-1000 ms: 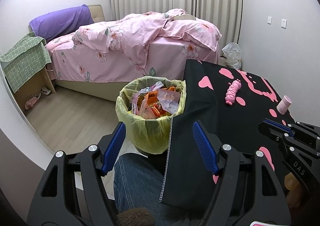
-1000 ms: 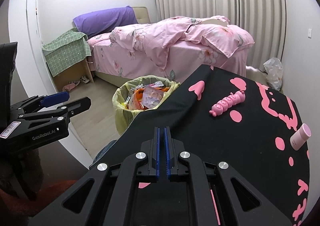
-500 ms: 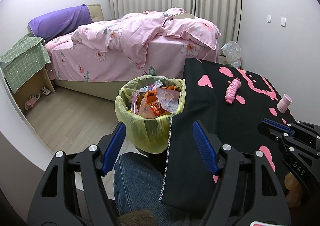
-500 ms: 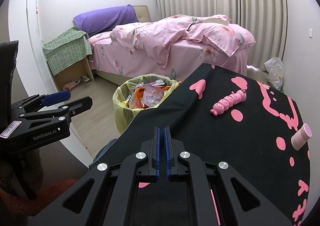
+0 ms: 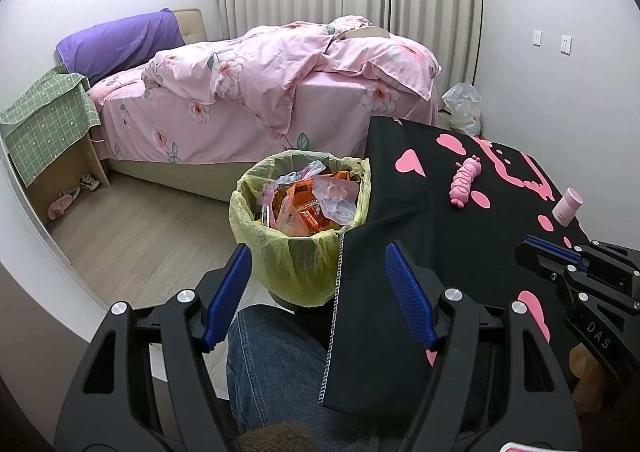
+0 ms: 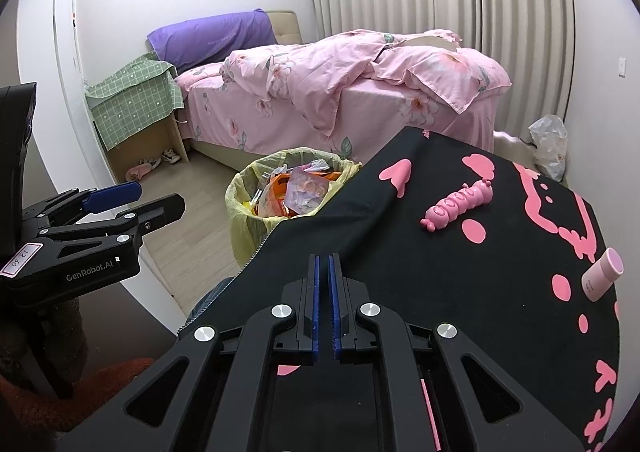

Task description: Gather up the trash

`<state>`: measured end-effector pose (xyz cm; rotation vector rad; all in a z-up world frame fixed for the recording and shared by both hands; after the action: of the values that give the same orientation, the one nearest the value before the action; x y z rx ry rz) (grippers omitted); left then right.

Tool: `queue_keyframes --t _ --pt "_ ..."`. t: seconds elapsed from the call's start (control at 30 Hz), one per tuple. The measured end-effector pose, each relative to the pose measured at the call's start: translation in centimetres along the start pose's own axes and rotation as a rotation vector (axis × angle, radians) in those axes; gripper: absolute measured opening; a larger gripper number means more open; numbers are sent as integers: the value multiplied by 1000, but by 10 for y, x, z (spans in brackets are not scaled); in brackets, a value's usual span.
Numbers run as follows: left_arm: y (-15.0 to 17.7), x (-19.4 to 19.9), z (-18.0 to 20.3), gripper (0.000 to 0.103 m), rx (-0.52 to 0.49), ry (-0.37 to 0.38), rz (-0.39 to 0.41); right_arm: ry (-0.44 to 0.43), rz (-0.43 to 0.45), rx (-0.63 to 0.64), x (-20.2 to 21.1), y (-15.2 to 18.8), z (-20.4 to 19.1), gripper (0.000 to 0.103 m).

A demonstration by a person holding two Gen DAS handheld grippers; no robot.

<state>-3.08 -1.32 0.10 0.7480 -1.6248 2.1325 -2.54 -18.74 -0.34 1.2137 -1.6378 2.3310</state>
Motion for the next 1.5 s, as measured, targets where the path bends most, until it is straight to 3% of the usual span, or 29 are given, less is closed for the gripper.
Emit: queue_keyframes --t 1.23,1.43,1.5 --pt "-8 2 -3 66 -7 11 14 0 1 2 1 0 -1 7" --pt "-9 -2 -1 66 3 24 -16 -1 -1 2 0 -1 -1 7" --pt "-7 -12 -1 66 16 64 -63 -3 -3 0 0 0 0 7"
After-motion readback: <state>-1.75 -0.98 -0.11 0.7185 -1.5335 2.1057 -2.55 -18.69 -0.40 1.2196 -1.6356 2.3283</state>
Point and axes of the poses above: each gripper's, at about its wrist camera, not at the fingertips, and x roughly against the way its jaws point, z to its right, y to its underside, the point moved 2 cm from there along -x, roughly the way its jaws point, and after that the axes turned 15 degrees about x, right-handed, at the moved point
